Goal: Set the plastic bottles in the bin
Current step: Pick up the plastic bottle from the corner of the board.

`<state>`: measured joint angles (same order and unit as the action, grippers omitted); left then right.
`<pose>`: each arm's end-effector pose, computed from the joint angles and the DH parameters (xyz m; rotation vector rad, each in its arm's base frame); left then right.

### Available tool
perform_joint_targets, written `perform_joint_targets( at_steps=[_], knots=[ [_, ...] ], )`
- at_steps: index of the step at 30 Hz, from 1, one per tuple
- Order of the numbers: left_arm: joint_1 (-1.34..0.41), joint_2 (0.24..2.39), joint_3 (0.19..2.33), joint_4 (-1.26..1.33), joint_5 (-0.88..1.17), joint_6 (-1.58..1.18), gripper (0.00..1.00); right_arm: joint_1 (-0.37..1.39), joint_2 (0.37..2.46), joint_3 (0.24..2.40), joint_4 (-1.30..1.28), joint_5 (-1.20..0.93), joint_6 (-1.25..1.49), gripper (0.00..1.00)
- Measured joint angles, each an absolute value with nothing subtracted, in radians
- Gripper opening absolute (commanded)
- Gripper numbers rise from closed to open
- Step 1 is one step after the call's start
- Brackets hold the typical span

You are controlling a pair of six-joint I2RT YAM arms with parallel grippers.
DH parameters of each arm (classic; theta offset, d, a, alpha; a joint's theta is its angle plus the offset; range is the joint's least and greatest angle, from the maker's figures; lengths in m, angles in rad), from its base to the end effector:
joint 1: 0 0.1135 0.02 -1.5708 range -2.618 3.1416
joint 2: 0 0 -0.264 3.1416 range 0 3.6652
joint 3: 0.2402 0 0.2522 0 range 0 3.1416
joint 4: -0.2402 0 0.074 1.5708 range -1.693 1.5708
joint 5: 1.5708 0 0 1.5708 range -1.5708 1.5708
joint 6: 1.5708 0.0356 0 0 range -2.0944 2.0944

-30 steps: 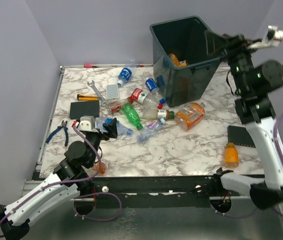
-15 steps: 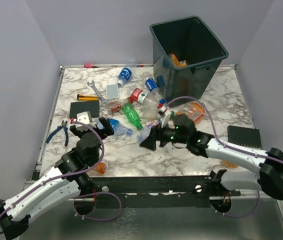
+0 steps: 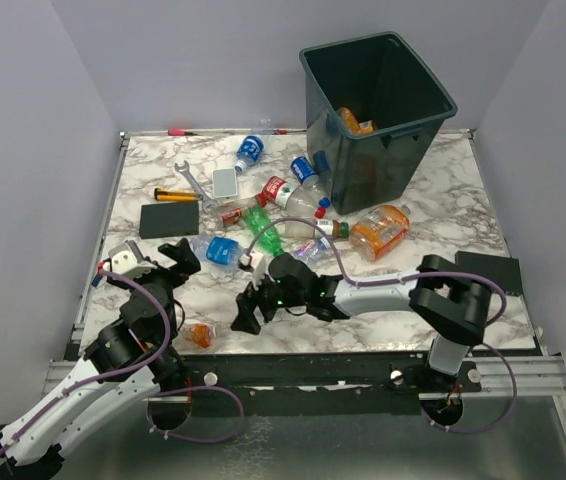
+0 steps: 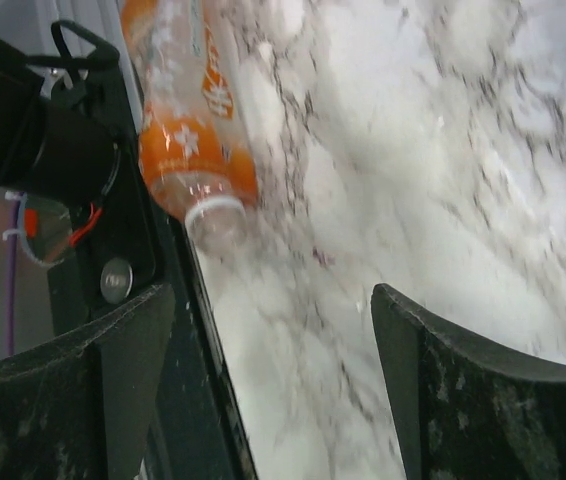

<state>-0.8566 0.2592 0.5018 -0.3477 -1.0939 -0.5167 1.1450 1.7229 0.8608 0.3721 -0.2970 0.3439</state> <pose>0.0750 -0.0382 0.2888 -0.5274 1.5326 -0.1417 0.1393 0.3324 0.1767 -1.0701 2.0060 1.1697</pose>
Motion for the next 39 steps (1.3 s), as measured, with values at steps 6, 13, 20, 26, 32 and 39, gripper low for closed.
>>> perform_joint_targets(
  at_steps=[6, 13, 20, 26, 32, 39],
  knots=[
    [-0.857, 0.257, 0.499, -0.356, -1.093, -0.518, 0.99, 1.183, 1.893, 1.050, 0.396, -0.315, 0.250, 0.85],
    [-0.857, 0.257, 0.499, -0.361, -1.093, -0.520, 0.99, 1.199, 1.997, 1.195, 0.373, -0.362, 0.181, 0.83],
    [-0.857, 0.257, 0.498, -0.361, -1.092, -0.520, 0.99, 1.205, 2.052, 1.231, 0.311, -0.431, 0.144, 0.80],
    [-0.857, 0.257, 0.495, -0.361, -1.089, -0.520, 0.99, 1.210, 2.082, 1.231, 0.287, -0.466, 0.138, 0.77],
    [-0.857, 0.257, 0.495, -0.361, -1.089, -0.520, 0.99, 1.214, 2.083, 1.227, 0.287, -0.467, 0.140, 0.58],
    [-0.857, 0.258, 0.493, -0.361, -1.088, -0.520, 0.99, 1.218, 2.078, 1.165, 0.345, -0.433, 0.158, 0.38]
  ],
)
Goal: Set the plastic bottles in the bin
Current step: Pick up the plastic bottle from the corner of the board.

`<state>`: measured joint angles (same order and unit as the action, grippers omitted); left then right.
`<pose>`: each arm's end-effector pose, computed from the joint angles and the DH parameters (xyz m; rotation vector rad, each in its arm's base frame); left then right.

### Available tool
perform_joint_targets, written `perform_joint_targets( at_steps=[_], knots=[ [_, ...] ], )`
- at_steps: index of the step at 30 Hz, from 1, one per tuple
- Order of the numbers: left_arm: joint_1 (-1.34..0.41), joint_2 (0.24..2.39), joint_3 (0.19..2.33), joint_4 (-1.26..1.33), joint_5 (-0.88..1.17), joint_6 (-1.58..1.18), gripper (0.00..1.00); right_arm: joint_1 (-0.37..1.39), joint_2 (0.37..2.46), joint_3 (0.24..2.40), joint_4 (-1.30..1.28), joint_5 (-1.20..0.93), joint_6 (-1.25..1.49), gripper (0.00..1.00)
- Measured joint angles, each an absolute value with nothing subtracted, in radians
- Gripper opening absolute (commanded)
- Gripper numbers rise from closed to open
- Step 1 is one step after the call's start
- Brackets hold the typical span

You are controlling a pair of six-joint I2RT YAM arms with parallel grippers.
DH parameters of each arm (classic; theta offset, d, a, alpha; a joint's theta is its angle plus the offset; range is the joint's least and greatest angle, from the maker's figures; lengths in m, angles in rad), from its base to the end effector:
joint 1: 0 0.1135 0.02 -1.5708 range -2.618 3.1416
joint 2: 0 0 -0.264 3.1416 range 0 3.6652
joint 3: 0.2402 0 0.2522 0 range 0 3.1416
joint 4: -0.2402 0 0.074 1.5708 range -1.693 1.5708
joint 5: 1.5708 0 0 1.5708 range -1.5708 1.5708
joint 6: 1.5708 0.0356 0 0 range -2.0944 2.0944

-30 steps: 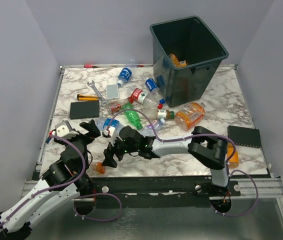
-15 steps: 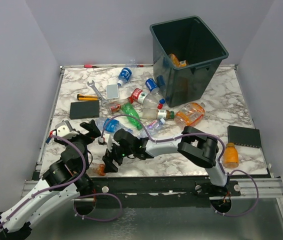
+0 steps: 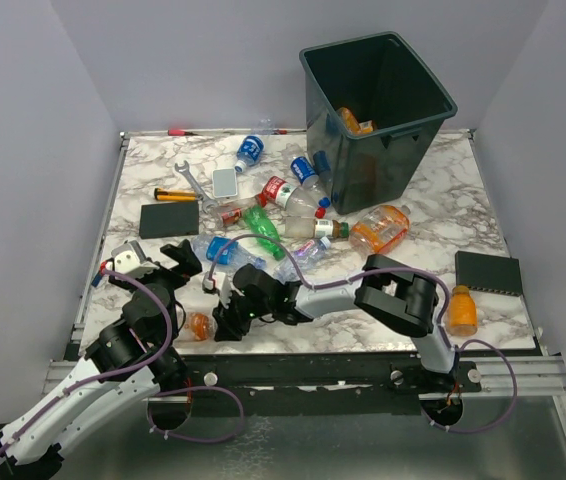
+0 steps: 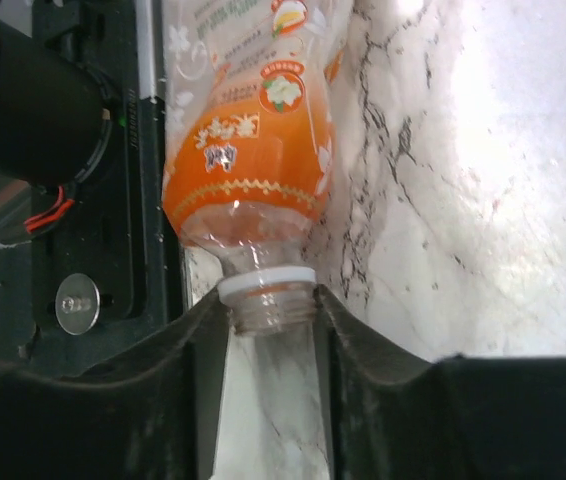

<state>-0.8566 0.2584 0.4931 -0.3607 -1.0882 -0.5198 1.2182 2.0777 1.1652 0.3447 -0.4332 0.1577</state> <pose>0.0755 -0.0389 0.2849 -0.5152 1.5472 -0.1330 0.1362 0.4135 0.1301 -1.4270 1.8759 1.2124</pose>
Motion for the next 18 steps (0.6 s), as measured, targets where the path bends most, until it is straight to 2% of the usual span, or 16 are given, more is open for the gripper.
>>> perform_joint_targets(
  at_steps=[10, 18],
  knots=[
    [-0.857, 0.259, 0.493, -0.360, -1.087, -0.519, 0.99, 1.218, 1.956, 1.001, 0.381, -0.330, 0.171, 0.16],
    [-0.857, 0.259, 0.492, -0.360, -1.085, -0.519, 0.99, 1.218, 1.668, 0.788, 0.342, -0.205, 0.176, 0.10]
  ],
)
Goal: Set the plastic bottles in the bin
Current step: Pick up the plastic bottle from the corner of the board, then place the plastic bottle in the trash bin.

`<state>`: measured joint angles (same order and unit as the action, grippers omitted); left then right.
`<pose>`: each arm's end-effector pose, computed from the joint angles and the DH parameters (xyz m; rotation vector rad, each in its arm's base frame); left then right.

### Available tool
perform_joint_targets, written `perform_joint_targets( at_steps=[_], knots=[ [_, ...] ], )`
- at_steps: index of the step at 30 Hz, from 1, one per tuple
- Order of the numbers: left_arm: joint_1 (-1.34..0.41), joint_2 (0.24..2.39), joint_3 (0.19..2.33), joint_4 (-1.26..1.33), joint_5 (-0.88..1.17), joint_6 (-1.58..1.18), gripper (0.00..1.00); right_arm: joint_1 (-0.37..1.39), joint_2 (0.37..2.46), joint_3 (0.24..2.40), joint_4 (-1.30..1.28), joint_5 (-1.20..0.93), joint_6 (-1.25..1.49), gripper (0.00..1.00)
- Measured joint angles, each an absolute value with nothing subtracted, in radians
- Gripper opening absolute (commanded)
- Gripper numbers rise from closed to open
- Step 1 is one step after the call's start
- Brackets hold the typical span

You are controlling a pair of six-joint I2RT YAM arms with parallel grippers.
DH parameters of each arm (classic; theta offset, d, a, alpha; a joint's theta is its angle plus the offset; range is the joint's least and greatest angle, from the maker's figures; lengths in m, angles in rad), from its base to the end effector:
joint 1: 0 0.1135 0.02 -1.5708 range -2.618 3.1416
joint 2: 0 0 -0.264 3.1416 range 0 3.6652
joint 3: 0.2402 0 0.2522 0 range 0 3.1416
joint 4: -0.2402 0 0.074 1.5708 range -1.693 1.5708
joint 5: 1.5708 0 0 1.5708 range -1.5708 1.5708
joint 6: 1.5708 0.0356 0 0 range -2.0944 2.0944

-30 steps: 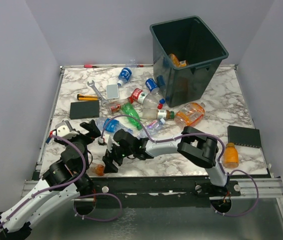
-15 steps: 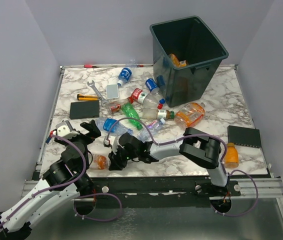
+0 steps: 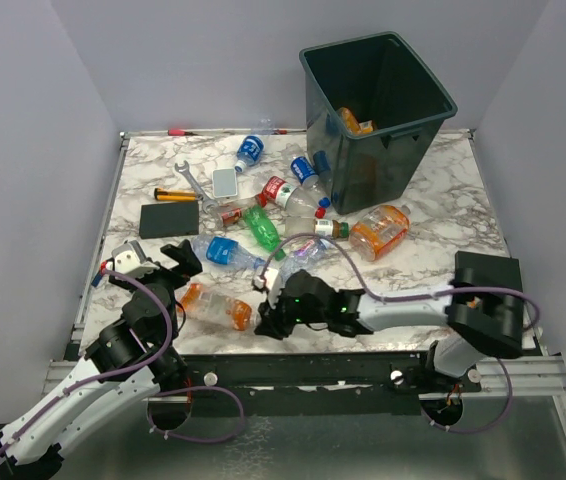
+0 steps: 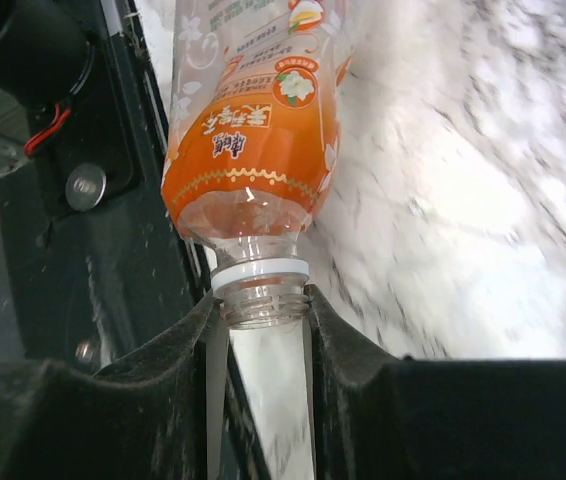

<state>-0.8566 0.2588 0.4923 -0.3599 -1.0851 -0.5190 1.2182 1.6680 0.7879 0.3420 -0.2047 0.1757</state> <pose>0.0756 -0.0392 0.2847 -0.5123 1.5488 -0.1346 0.1111 0.3229 0.1699 -1.2475 1.9062 1.0078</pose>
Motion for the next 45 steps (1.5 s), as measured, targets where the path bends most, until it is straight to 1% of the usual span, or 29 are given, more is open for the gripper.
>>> perform_joint_targets(
  at_steps=[4, 5, 6, 8, 13, 14, 16, 18, 22, 28, 32, 36, 41, 45],
  knots=[
    [-0.857, 0.255, 0.492, -0.355, -1.072, -0.505, 0.99, 1.219, 1.414, 0.670, 0.250, -0.128, 0.213, 0.07],
    [-0.858, 0.253, 0.492, -0.344, -1.053, -0.486, 0.99, 1.219, 1.353, 0.657, 0.212, -0.109, 0.223, 0.05],
    [-0.858, 0.253, 0.492, -0.333, -1.032, -0.466, 0.99, 1.219, 1.294, 0.651, 0.167, -0.091, 0.237, 0.02],
    [-0.858, 0.253, 0.492, -0.294, -0.960, -0.404, 0.99, 1.219, 1.200, 0.652, 0.079, -0.068, 0.261, 0.00],
    [-0.857, 0.303, 0.521, -0.210, -0.592, -0.168, 0.99, 1.219, 1.063, 0.715, -0.196, -0.018, 0.332, 0.00],
    [-0.858, 0.350, 0.551, -0.207, -0.470, -0.098, 0.99, 1.219, 1.049, 0.738, -0.254, -0.007, 0.348, 0.00],
    [-0.858, 0.419, 0.598, -0.205, -0.288, 0.015, 0.99, 1.219, 1.032, 0.794, -0.370, 0.012, 0.383, 0.00],
    [-0.860, 0.487, 0.637, -0.219, -0.152, 0.135, 0.99, 1.219, 1.024, 0.857, -0.478, 0.034, 0.418, 0.00],
    [-0.860, 0.564, 0.682, -0.278, -0.019, 0.397, 0.99, 1.219, 1.010, 0.963, -0.656, 0.067, 0.474, 0.00],
    [-0.860, 0.612, 0.726, -0.378, 0.033, 0.669, 0.99, 1.219, 1.002, 1.065, -0.851, 0.110, 0.519, 0.00],
    [-0.860, 0.619, 0.740, -0.434, 0.055, 0.770, 0.99, 1.219, 1.005, 1.124, -0.935, 0.136, 0.521, 0.00],
    [-0.859, 0.616, 0.740, -0.467, 0.104, 0.803, 0.99, 1.219, 1.037, 1.207, -0.985, 0.150, 0.498, 0.00],
    [-0.859, 0.625, 0.740, -0.479, 0.168, 0.828, 0.99, 1.219, 1.131, 1.344, -1.011, 0.160, 0.452, 0.00],
    [-0.860, 0.645, 0.740, -0.481, 0.176, 0.857, 0.96, 1.219, 1.188, 1.411, -1.012, 0.145, 0.424, 0.00]
  ],
)
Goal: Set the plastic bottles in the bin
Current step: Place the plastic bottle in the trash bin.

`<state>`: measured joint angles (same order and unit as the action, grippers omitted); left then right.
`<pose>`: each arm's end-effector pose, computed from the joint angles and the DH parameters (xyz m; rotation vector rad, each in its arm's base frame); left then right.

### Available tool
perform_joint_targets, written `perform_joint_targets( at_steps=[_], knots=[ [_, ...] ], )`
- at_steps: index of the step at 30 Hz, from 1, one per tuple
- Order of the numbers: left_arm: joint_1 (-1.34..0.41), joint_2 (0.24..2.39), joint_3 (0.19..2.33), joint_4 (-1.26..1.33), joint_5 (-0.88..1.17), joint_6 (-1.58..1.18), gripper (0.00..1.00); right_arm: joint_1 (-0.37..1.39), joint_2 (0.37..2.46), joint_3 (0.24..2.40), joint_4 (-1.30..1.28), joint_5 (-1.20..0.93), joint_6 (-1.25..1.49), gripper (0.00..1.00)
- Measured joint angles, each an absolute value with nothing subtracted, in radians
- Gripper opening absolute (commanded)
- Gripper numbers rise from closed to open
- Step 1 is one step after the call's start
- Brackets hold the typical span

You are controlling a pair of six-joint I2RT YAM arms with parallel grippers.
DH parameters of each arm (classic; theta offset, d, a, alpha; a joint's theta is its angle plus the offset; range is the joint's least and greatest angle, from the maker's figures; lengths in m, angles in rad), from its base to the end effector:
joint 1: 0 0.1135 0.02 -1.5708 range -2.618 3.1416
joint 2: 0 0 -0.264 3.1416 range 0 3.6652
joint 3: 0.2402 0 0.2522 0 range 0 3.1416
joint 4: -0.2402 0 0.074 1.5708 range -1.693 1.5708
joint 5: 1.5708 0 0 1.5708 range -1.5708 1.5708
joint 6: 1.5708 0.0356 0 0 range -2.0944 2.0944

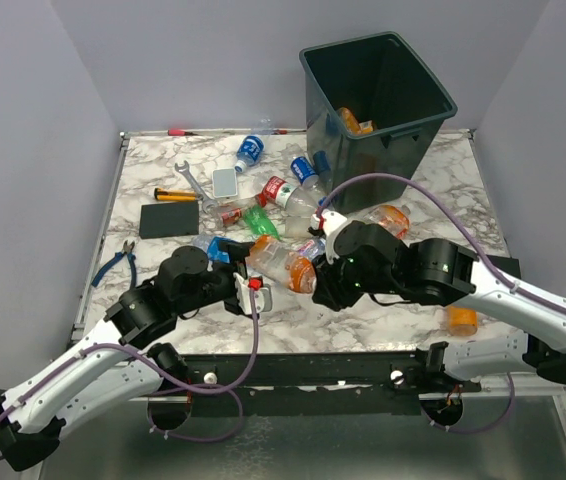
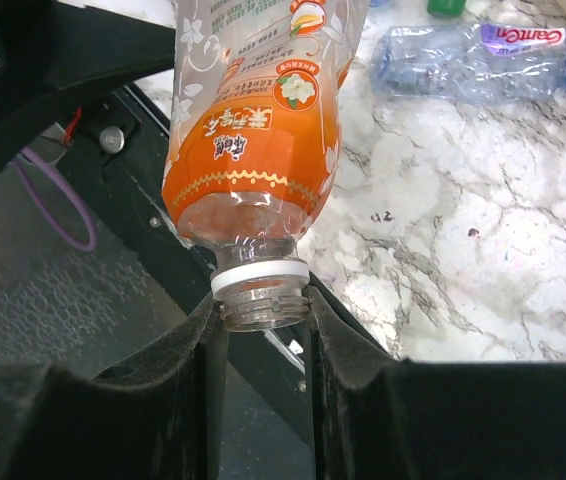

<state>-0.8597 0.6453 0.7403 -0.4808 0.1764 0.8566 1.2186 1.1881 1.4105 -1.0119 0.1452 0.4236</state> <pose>0.0920 -0.1164 0.3142 1.5520 1.1877 -0.1745 0.0821 0.2085 0.3934 -0.8766 2.2766 0.6141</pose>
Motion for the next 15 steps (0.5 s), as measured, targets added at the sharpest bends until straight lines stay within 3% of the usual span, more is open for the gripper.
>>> perform_joint_targets(
  at_steps=[7, 11, 15],
  knots=[
    [-0.865, 0.656, 0.729, -0.420, 0.163, 0.883, 0.81, 1.219, 1.230, 1.454, -1.013, 0.083, 0.400, 0.00],
    [-0.866, 0.656, 0.710, -0.358, 0.154, 0.884, 0.64, 1.219, 1.236, 1.472, -1.011, 0.038, 0.394, 0.00],
    [-0.866, 0.658, 0.684, -0.308, 0.143, 0.876, 0.39, 1.219, 1.239, 1.490, -0.999, -0.005, 0.391, 0.00]
  ],
)
